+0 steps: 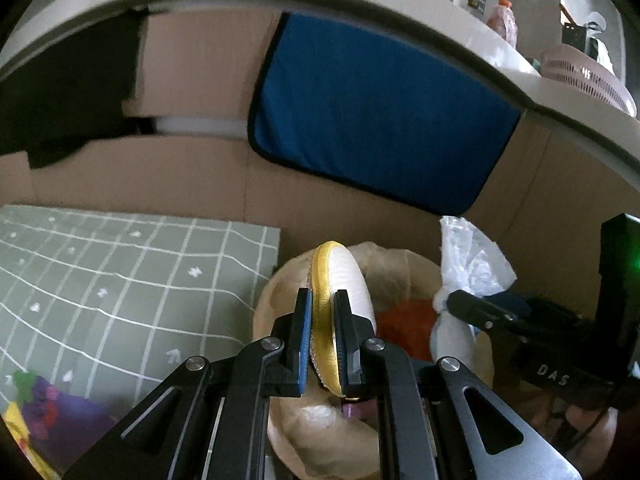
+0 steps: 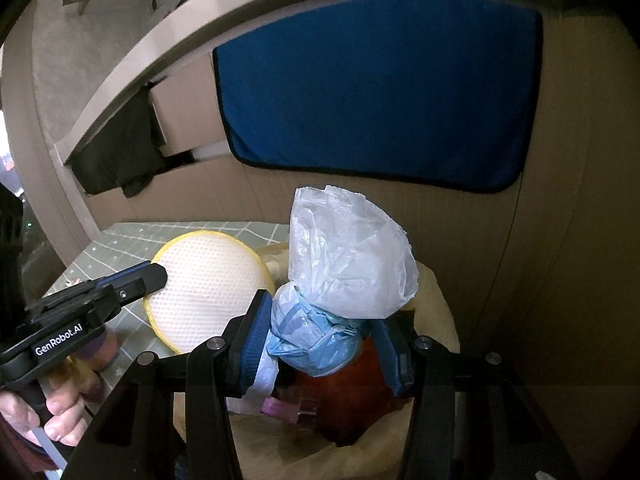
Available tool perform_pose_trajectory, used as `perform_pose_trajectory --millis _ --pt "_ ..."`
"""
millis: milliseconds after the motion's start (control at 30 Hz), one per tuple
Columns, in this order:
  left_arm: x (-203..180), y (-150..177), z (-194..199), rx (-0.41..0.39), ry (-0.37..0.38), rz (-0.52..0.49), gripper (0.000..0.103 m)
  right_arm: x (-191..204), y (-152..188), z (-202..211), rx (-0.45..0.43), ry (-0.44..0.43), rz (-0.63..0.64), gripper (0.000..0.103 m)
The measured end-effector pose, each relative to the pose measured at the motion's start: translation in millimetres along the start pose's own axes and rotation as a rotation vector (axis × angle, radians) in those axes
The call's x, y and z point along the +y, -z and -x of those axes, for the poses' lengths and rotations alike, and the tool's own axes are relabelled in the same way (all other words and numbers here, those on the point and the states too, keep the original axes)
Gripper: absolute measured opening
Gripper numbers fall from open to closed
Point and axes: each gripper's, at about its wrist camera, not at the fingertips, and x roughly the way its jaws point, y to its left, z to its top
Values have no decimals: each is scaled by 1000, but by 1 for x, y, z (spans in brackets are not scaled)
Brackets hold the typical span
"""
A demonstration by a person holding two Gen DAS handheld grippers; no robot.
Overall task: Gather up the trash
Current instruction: 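Carry the yellow pad and plastic bag with both tools over the bin, then open both grippers to drop the pad and plastic bag into the bin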
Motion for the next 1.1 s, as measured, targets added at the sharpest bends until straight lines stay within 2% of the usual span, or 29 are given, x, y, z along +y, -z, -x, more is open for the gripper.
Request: perform_pose_trajectory --millis 167,600,767,867,933,1100 --pt "6 6 -20 66 14 34 11 -7 8 -17 45 18 -14 46" --pt "0 10 -43 116 32 23 11 -11 18 -37 95 30 -16 46" --pt "5 10 -50 159 65 60 13 -8 22 -42 133 41 4 46" --pt "8 6 -46 168 109 88 19 -2 22 -44 164 37 22 49" --pt "8 3 -37 153 115 89 35 1 23 -36 143 40 25 50" --pt "16 0 -3 88 88 98 45 14 19 -15 80 41 47 56"
